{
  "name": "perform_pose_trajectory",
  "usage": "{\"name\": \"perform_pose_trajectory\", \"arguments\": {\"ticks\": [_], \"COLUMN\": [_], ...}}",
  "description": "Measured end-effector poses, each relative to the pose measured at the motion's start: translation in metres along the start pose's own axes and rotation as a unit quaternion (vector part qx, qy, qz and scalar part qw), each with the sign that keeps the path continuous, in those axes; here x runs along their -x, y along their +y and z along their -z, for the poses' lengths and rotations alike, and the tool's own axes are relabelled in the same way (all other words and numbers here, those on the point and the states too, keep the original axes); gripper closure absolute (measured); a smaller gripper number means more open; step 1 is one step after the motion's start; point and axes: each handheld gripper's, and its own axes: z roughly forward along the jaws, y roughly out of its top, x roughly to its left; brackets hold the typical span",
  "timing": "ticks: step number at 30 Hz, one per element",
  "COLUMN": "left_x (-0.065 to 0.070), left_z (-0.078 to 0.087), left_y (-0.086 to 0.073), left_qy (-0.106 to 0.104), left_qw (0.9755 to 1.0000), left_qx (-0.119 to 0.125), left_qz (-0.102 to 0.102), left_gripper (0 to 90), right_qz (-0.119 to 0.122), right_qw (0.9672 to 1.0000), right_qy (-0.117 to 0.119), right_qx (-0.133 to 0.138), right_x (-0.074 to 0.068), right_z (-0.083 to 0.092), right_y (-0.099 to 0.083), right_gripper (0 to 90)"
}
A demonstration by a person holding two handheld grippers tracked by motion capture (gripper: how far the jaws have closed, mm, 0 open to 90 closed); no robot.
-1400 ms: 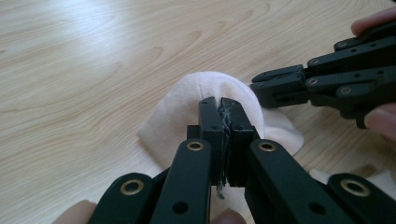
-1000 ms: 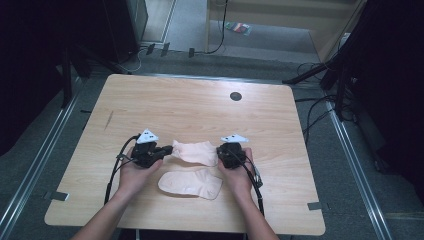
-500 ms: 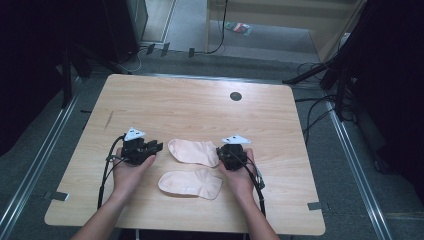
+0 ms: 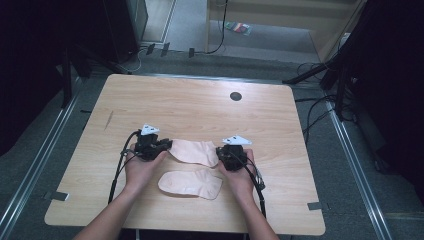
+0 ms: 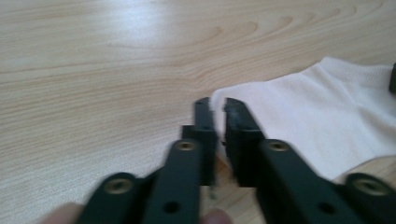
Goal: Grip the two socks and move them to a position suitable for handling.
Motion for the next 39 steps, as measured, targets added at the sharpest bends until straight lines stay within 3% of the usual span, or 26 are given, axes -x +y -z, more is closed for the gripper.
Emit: {"name": "perform_pose_trajectory", "arguments": {"ticks": [6,18,23,27,39], "left_x": [0.001,0.002,0.004,0.011,0.022], "left_z": [0.010,0.050,0.062,0.075,0.102], "left_y": [-0.001,-0.003,-0.009,-0.018,-0.045], "left_qy": [-0.010,-0.036,-0.045,-0.061,-0.082], "left_qw": [0.9996,0.9975,0.9966,0.9952,0.9931], "left_qx": [0.008,0.055,0.067,0.073,0.076], "left_qz": [-0.026,-0.025,-0.019,-0.023,-0.036], "left_gripper": [90.0,90.0,90.0,90.0,90.0], "right_qz": [-0.006,-0.010,-0.004,-0.001,-0.006], "right_qw": [1.0000,0.9994,0.9992,0.9988,0.9981], "right_qy": [0.001,0.017,0.019,0.025,0.047], "right_qx": [0.007,0.029,0.037,0.041,0.038], "right_x": [0.003,0.000,-0.006,-0.012,-0.022], "right_z": [0.006,0.029,0.040,0.053,0.080], "right_y": [0.002,0.006,0.006,0.002,-0.019], "right_gripper": [89.1,89.1,89.1,89.1,89.1]}}
